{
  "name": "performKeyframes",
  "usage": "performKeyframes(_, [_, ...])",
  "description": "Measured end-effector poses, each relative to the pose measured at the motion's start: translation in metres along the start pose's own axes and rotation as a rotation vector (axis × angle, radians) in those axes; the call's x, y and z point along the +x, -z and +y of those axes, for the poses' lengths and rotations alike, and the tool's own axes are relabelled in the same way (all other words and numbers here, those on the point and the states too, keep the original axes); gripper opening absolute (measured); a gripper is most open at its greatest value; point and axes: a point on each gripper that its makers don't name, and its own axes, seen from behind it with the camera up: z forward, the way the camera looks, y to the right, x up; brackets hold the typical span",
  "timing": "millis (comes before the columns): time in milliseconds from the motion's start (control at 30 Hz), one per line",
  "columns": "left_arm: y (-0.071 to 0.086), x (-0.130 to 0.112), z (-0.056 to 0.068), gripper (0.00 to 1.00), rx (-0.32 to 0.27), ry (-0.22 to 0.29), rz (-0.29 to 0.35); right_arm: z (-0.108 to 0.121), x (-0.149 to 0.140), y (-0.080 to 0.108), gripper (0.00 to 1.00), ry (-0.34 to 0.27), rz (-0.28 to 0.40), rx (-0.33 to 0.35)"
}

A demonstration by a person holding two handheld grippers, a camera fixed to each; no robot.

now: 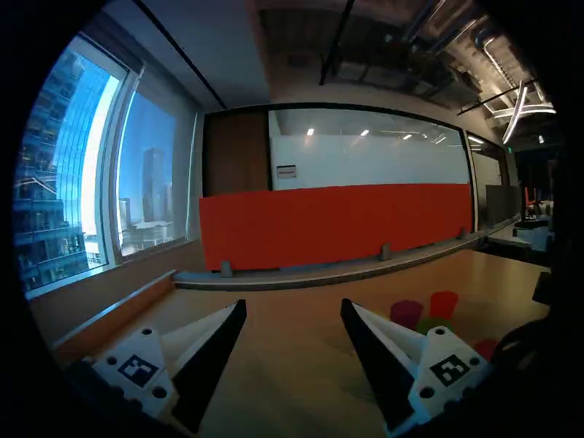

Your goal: Pour water

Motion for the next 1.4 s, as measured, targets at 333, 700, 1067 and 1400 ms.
performKeyframes(333, [-0.009,0.057,-0.006,0.96,-0.024,0.033,0.007,0.003,0.059,-0.006,1.00,-0.052,-0.016,0.017])
performKeyframes(700, [-0.018,0.098,-0.015,0.96,-0.044,0.083,-0.023,0.001,0.112,-0.009,1.00,-0.051,0.007,0.049])
performKeyframes(1067, [-0.024,0.112,-0.003,0.96,-0.096,0.071,-0.033,0.001,0.119,-0.008,1.00,-0.055,0.004,0.071])
performKeyframes(1400, [-0.024,0.116,0.021,0.96,-0.210,0.062,-0.025,-0.026,0.127,-0.003,1.00,-0.073,0.011,0.232])
